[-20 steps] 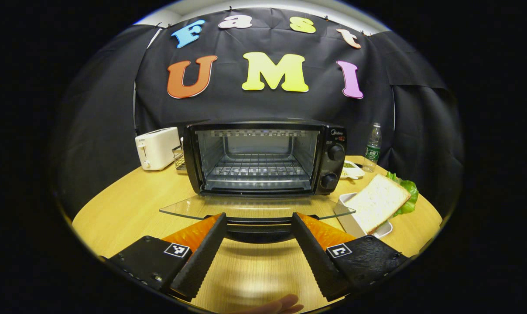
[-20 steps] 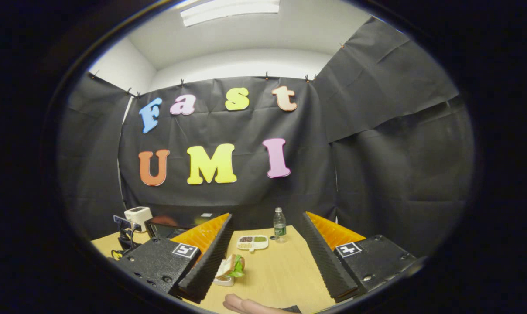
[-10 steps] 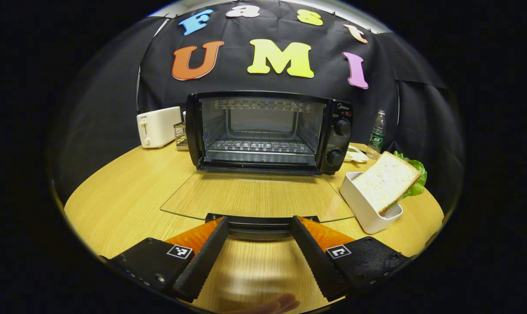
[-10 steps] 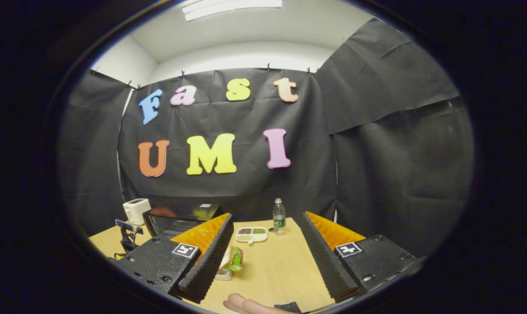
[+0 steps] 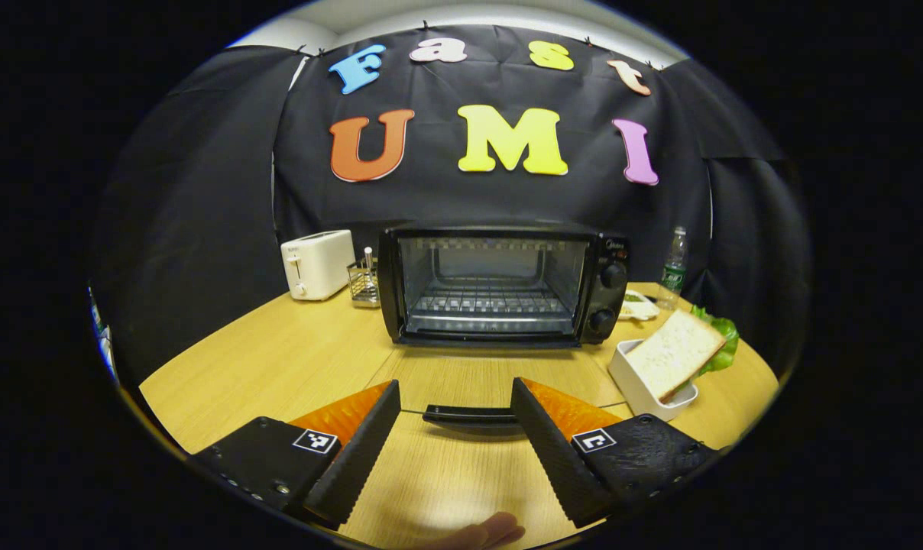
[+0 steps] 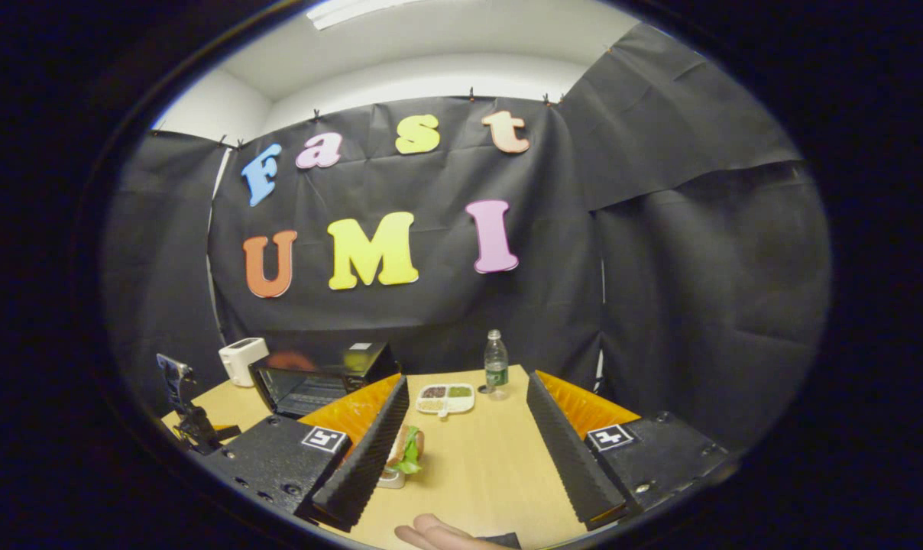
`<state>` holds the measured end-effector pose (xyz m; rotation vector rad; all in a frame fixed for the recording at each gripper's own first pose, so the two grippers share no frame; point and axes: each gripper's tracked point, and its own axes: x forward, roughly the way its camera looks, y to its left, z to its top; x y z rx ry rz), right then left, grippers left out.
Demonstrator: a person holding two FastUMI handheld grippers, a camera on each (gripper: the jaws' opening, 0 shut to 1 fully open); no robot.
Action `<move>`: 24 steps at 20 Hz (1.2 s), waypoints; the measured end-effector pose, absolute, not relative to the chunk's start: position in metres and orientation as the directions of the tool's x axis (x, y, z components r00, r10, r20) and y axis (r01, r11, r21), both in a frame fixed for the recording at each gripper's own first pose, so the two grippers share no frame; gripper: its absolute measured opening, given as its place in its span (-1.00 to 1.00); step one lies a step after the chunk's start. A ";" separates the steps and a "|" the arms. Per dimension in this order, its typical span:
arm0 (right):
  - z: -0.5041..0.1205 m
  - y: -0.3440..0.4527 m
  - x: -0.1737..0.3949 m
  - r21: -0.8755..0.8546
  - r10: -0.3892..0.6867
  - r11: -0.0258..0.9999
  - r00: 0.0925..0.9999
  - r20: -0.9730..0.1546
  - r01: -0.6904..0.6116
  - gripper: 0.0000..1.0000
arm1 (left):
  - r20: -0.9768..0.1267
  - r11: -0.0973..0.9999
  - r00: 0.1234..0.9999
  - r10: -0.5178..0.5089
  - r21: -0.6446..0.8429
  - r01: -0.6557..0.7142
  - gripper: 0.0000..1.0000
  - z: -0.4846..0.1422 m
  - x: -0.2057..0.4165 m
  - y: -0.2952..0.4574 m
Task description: Open the electric oven with the left hand, put the food in, and close the electric oven.
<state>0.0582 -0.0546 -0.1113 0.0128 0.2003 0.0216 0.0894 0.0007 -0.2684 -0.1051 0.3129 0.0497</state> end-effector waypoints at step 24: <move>-0.347 0.040 0.181 0.462 0.495 0.868 0.246 -0.833 -0.182 0.73 | -0.047 0.996 0.998 0.039 -0.077 -0.043 0.90 -0.075 0.049 0.007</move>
